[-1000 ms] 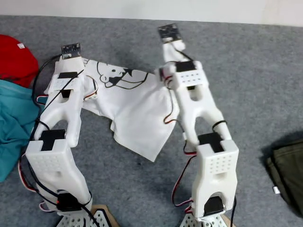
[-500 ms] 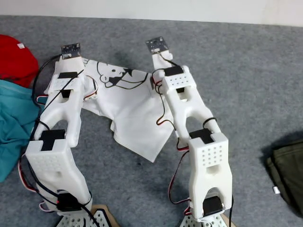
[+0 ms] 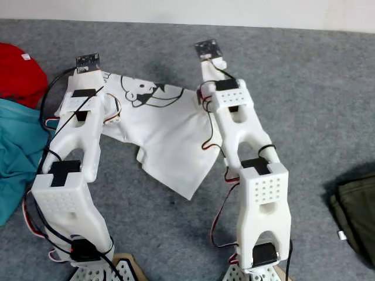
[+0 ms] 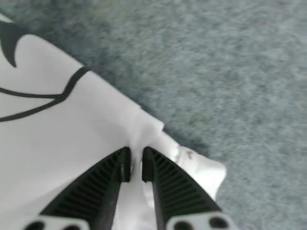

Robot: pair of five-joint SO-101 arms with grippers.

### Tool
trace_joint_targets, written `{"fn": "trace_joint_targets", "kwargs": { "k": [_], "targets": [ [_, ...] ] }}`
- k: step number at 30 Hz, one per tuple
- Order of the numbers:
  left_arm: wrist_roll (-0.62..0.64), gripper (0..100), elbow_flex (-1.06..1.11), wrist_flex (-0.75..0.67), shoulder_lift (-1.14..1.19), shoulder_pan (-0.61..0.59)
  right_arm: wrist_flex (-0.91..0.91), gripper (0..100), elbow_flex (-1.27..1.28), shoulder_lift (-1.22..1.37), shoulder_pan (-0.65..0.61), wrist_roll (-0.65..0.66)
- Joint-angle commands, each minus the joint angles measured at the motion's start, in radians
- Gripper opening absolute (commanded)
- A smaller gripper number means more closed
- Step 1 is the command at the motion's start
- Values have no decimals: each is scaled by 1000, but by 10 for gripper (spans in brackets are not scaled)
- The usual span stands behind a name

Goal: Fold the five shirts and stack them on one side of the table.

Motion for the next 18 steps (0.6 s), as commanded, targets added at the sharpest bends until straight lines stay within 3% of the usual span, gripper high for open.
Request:
{"fn": "trace_joint_targets", "kwargs": {
  "k": [1, 14, 18],
  "targets": [
    [5, 7, -4, -14, -50, 13, -44, 58, -51, -25, 36, -5],
    [5, 7, -4, -14, -50, 13, -53, 14, -48, -33, 38, -11],
    [5, 7, -4, -14, -50, 13, 50, 76, -91, -31, -15, -11]
  ]
}}
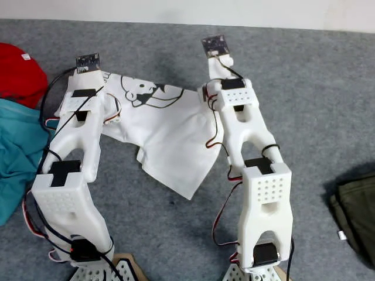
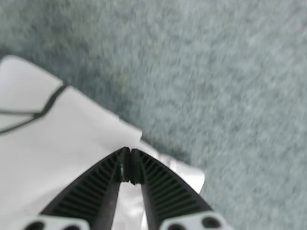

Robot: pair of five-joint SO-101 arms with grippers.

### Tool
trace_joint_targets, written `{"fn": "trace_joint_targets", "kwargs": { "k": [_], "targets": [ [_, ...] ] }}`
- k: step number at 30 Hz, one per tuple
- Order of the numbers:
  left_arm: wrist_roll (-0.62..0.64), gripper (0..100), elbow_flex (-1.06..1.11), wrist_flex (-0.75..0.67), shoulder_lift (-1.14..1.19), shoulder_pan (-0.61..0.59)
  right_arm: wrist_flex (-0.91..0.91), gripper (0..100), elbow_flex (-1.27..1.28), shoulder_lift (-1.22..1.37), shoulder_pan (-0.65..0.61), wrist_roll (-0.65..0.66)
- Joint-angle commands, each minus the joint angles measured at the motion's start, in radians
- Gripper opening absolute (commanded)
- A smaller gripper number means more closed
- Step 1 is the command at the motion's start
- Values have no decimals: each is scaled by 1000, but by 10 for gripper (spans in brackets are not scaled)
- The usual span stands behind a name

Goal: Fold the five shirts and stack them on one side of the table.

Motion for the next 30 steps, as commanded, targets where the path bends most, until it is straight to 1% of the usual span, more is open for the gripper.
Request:
{"fn": "trace_joint_targets", "kwargs": {
  "k": [1, 5, 10, 20, 26, 30],
  "targets": [
    [5, 7, -4, -14, -50, 13, 70, 91, -94, -25, -48, -11],
    [5, 7, -4, -14, -50, 12, 70, 94, -117, 4, -73, -11],
    [5, 7, -4, -14, -50, 4, 16, 94, -163, 101, -54, -6],
    [5, 7, -4, -14, -50, 4, 30, 94, -558, 352, 33, -6],
    [5, 7, -4, -14, -50, 2, 168, 94, -763, 438, 39, -6],
    [11, 8, -16, -15, -58, -18, 340, 98, -888, 444, 22, -11]
  ]
}}
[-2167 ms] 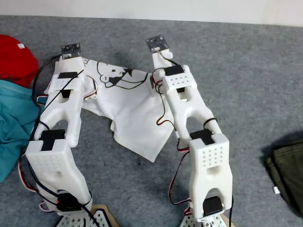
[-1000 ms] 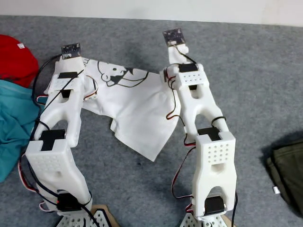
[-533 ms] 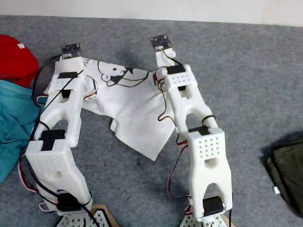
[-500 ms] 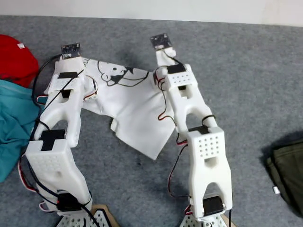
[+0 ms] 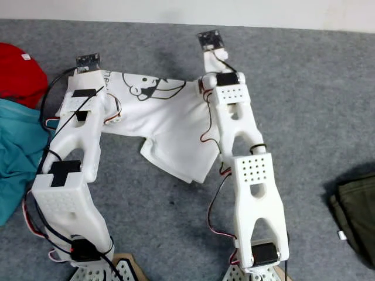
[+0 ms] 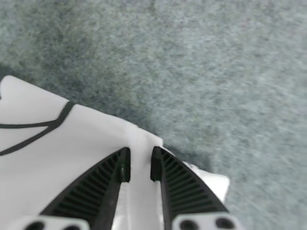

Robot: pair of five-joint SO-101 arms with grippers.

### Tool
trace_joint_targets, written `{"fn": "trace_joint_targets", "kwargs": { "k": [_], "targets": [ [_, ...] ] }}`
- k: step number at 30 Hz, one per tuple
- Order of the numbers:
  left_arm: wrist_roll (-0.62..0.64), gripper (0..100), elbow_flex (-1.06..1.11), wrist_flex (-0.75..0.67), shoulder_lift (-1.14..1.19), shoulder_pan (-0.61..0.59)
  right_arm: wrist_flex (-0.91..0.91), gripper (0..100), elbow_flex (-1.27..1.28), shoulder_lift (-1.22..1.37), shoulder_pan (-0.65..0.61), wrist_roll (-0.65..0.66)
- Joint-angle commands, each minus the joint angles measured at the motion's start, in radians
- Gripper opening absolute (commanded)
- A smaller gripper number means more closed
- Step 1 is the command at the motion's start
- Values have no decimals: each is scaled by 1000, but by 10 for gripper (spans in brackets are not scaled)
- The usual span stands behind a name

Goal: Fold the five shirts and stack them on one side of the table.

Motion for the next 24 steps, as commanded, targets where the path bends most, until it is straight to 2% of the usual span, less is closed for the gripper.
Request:
{"fn": "trace_joint_targets", "kwargs": {
  "k": [1, 7, 10, 16, 20, 22, 24],
  "targets": [
    [12, 10, -30, -18, -61, -30, 157, 99, -154, -25, -4, -9],
    [12, 11, -245, 83, -97, -73, 361, 99, -337, -18, -47, -8],
    [12, 11, -303, 91, -102, -97, 427, 99, -367, -18, -47, -11],
    [12, 11, -332, 84, -99, -231, 446, 99, -380, 35, -44, -11],
    [11, 11, -306, -71, -61, -315, 449, 99, -469, 110, -51, -6],
    [9, 11, -311, -160, 12, -318, 455, 99, -549, 147, -58, -8],
    [8, 11, -352, -181, 88, -308, 478, 99, -619, 173, -67, -6]
  ]
}}
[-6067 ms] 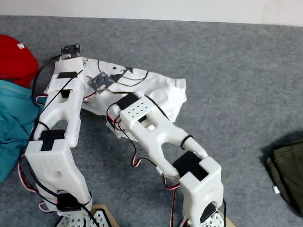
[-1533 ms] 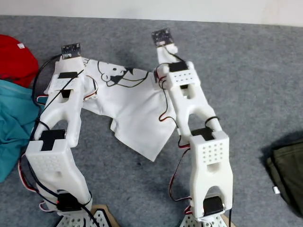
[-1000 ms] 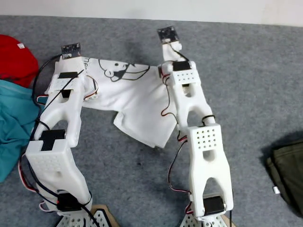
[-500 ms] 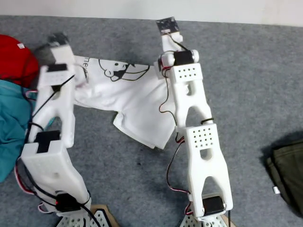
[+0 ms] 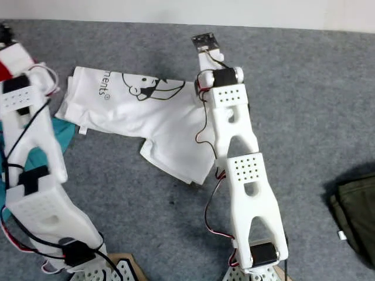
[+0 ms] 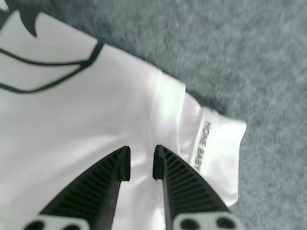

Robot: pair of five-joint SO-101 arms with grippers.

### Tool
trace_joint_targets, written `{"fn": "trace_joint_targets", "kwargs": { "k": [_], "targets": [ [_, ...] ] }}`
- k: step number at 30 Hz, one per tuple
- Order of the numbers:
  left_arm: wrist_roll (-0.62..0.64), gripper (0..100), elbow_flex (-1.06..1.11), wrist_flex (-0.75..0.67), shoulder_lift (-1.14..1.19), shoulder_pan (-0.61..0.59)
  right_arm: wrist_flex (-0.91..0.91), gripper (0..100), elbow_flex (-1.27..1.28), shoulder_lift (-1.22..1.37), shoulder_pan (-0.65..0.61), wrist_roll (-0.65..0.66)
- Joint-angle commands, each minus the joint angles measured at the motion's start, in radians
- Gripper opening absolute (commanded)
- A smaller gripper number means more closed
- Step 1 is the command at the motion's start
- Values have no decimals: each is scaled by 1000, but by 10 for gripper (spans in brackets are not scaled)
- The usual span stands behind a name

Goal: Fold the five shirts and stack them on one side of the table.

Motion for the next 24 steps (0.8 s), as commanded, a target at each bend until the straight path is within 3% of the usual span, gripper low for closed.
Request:
{"fn": "trace_joint_targets", "kwargs": {
  "k": [1, 12, 20, 24],
  "targets": [
    [2, 11, -90, -92, 127, 10, 30, 99, -159, 2, -28, -6],
    [6, 7, -650, -89, 608, 76, 27, 99, -140, 8, -28, -5],
    [6, 7, -1015, 155, 763, 134, 30, 99, -140, 8, -24, -5],
    [6, 7, -1115, 172, 814, 160, 31, 99, -140, 8, -22, -5]
  ]
}}
